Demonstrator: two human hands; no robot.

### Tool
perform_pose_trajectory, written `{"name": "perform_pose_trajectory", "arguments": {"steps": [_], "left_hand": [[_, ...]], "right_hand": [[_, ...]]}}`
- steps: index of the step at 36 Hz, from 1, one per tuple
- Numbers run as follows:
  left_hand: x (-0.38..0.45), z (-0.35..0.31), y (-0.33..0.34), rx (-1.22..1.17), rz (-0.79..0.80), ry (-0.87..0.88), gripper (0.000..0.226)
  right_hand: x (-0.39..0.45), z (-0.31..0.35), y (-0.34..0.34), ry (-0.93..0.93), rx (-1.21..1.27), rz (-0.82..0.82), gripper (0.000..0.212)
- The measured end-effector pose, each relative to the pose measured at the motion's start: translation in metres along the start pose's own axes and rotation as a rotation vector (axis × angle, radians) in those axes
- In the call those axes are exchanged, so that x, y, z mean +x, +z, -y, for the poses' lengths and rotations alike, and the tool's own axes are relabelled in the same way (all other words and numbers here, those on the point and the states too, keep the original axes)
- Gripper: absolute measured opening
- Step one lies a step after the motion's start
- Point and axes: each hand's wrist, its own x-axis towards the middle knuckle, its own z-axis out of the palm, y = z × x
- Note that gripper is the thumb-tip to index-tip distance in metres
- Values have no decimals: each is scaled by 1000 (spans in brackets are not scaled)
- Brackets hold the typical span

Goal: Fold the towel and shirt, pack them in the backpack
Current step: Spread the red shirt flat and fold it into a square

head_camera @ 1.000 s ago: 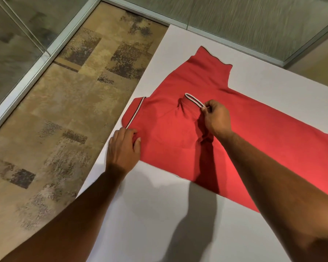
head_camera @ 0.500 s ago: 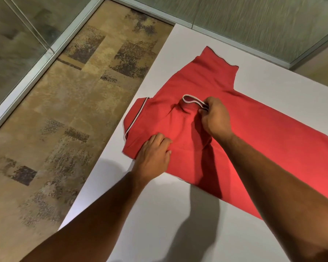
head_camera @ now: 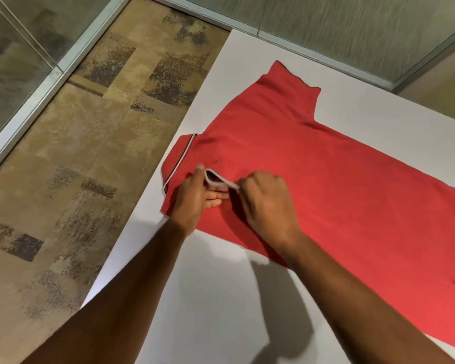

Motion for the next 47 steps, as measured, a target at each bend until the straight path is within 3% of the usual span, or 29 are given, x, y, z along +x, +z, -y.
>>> {"name": "perform_pose_trajectory", "arguments": {"steps": [2,4,6,10,14,20,25,31,40,44,47], "left_hand": [[2,4,-9,-28,-54,-21,61],[5,9,-18,102,-91,17,73],[4,11,-20,248,-128,98,68],[0,12,-15,467,-187,252,28],[-3,11,-7,572,-241,329,17],[1,10,-8,664,-205,413,17],[-4,15,-22,683,-125,487,37],[-4,29,-27,778,-51,567,47],[1,36,-30,935,-136,665,39],[1,35,-25,1003,-260,763,35],[1,27,-15,1016,-339,841,32]], "right_hand": [[-22,13,10,-49,16,28,14],[-41,18,16,27,97,36,28],[-53,22,14,235,212,-27,29],[-61,22,13,775,420,-158,10],[-55,21,17,1094,599,-89,27],[-47,21,15,1115,644,-82,33],[-57,24,11,1101,717,-141,36],[-70,25,22,1100,654,-2,34],[-80,24,16,1143,601,-5,25],[-79,15,12,1167,589,13,21],[-75,4,8,1177,563,-96,14]]}}
